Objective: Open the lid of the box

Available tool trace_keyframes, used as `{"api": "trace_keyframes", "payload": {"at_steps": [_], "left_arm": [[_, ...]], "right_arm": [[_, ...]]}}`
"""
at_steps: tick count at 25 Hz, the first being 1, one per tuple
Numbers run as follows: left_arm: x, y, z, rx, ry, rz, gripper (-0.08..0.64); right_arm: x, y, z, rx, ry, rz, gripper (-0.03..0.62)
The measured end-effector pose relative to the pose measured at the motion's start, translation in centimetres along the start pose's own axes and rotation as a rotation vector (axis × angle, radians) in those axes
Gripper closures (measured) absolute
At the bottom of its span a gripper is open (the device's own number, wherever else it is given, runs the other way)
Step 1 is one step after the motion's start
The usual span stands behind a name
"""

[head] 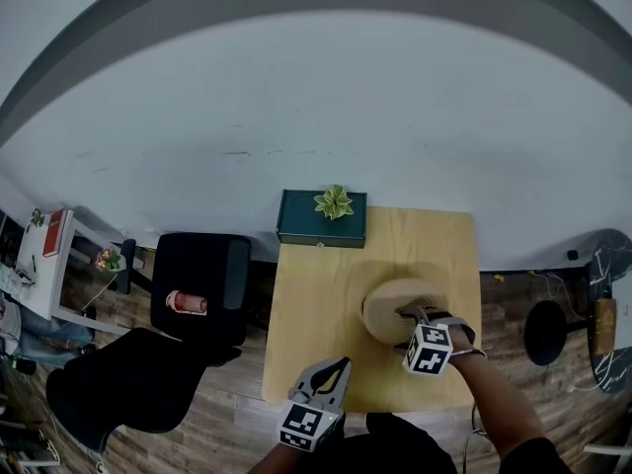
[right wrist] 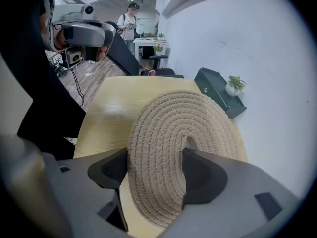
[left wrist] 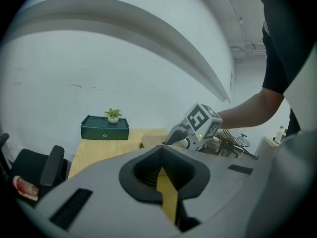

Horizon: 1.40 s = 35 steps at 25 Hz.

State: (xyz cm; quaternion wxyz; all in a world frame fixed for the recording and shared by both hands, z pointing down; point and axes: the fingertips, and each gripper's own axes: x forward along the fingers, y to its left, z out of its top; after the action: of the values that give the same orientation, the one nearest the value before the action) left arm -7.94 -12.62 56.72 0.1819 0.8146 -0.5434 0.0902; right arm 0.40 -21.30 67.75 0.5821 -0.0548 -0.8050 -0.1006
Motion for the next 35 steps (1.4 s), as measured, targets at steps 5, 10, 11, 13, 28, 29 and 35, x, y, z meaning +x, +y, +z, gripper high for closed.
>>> {"api": "trace_keyframes", "payload": {"at_steps": [5,10,11,13,28,29,35], "left_arm": [[0.2,0.0,-0.1,0.02,0.01,-0.015,0.543],[0.6,0.1,1.0,0.018,-0.013,-0.004,0.543],[0.7,-0.1,1.0,0.021,-0.013,-0.013,0.543],[0.9,-0.7,1.0,0.026,-0.01,-0.028,0.543],[4.3,-5.1,0.1,0.132,0.036,-0.192,0.543],[4.6,-5.4,0.2,0.134,0.037,-0.199,0.543],[5.5,-7.6,-0.5,0.165,0.061,-0.264,0.543]], "right_arm": [[-1.6,0.1,0.0,0.007,-0.008,-0.043,0.238],[-4.1,0.1,0.1,0.043,-0.041,-0.116,0.239],[-4.7,0.3,-0.1,0.051,-0.041,-0.127,0.241],[-5.7,0.9,-0.8,0.063,-0.033,-0.147,0.241],[-8.8,7.2,-9.4,0.194,0.09,-0.188,0.241],[-8.6,7.7,-10.1,0.204,0.101,-0.182,0.241],[-6.8,11.5,-13.3,0.225,0.161,-0.123,0.241]]}}
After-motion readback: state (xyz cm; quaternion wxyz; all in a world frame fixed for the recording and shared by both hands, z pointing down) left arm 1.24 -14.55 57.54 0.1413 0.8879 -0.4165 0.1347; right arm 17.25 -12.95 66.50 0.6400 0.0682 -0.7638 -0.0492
